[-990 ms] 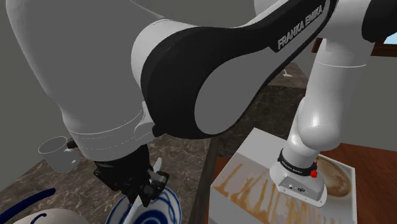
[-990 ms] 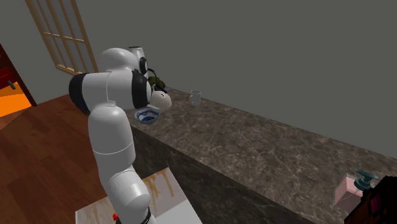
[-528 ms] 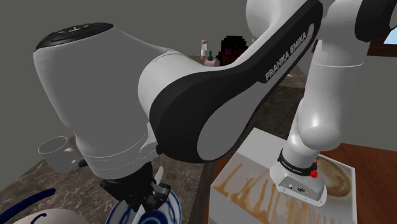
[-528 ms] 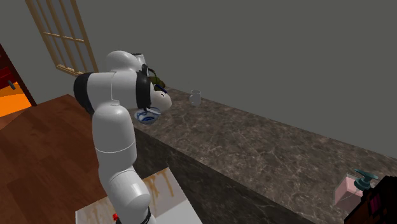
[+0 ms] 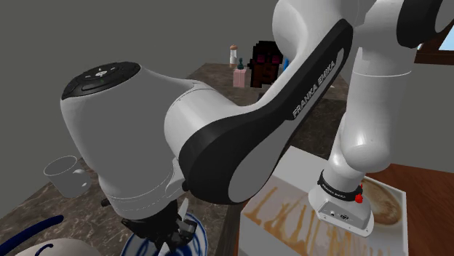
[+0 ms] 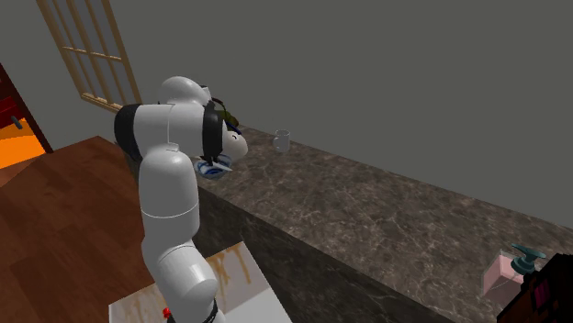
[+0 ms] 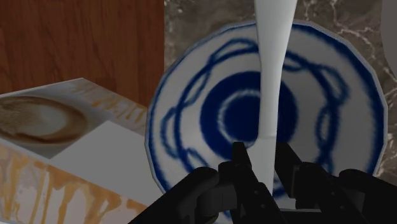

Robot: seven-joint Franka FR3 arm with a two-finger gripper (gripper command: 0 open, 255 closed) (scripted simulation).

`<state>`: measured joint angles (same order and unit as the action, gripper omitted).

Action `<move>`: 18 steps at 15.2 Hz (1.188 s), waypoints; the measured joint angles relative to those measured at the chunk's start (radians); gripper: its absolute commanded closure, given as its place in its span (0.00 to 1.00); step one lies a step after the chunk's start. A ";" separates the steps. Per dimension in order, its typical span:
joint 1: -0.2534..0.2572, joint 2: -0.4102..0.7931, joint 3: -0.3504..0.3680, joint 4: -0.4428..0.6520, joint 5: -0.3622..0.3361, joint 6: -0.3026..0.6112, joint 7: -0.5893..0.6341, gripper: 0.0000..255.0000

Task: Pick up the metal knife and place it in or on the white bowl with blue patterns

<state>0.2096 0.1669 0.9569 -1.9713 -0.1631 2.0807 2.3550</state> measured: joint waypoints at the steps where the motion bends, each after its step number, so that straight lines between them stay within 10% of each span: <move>1: 0.000 0.000 0.000 0.000 0.000 0.001 0.000 1.00; 3: 0.000 0.000 0.000 -0.001 -0.001 0.002 0.000 1.00; 4: 0.000 0.000 0.000 -0.001 -0.001 0.002 0.000 0.00; 18: -0.021 -0.062 0.014 0.078 0.062 -0.110 -0.043 0.00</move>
<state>0.1886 0.1053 0.9713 -1.8938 -0.1010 1.9704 2.3123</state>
